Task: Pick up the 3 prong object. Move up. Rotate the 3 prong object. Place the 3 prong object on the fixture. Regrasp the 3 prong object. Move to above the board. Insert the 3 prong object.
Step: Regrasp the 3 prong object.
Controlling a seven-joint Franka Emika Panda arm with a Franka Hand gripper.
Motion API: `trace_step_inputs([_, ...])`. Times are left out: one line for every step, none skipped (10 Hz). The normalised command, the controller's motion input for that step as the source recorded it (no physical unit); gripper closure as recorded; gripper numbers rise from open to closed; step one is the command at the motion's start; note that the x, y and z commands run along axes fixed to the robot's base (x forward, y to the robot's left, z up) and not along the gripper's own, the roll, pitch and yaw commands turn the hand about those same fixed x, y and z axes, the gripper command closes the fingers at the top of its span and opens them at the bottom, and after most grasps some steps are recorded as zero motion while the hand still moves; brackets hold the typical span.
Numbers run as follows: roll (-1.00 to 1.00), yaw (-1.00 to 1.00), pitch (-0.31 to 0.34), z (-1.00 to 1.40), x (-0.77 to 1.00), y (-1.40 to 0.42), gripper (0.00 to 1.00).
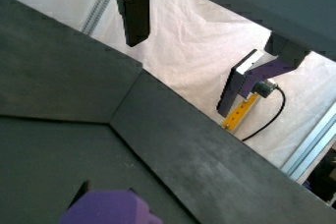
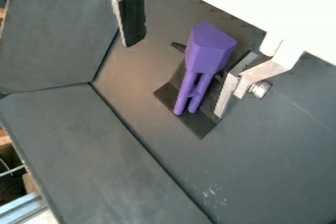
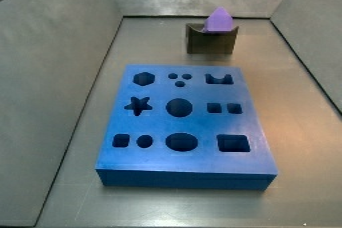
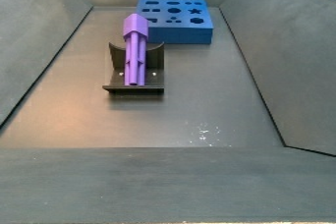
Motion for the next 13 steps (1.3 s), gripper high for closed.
trace_step_inputs([0.06, 0.07, 0.003, -1.0, 0.26, 0.02, 0.0])
trace_step_inputs([0.07, 0.07, 0.004, -1.0, 0.26, 0.02, 0.0])
trace_step_inputs([0.07, 0.07, 0.005, -1.0, 0.26, 0.01, 0.0])
trace_step_inputs([0.08, 0.06, 0.007, -1.0, 0.26, 0.0, 0.0])
trace_step_inputs([0.08, 0.07, 0.011, -1.0, 0.26, 0.0, 0.0])
trace_step_inputs([0.09, 0.06, 0.016, -1.0, 0.27, -0.01, 0.0])
trace_step_inputs([0.09, 0.06, 0.021, -1.0, 0.27, -0.02, 0.0])
trace_step_inputs([0.1, 0.07, 0.028, -1.0, 0.28, -0.03, 0.0])
trace_step_inputs([0.1, 0.07, 0.033, -1.0, 0.28, -0.04, 0.0])
trace_step_inputs([0.11, 0.08, 0.042, -0.86, 0.26, -0.05, 0.0])
trace_step_inputs([0.11, 0.08, 0.045, -0.77, 0.24, -0.05, 0.0])
trace_step_inputs([0.12, 0.08, 0.048, -0.59, 0.21, -0.05, 0.0])
trace_step_inputs([0.13, 0.09, 0.052, -0.5, 0.19, -0.05, 0.0])
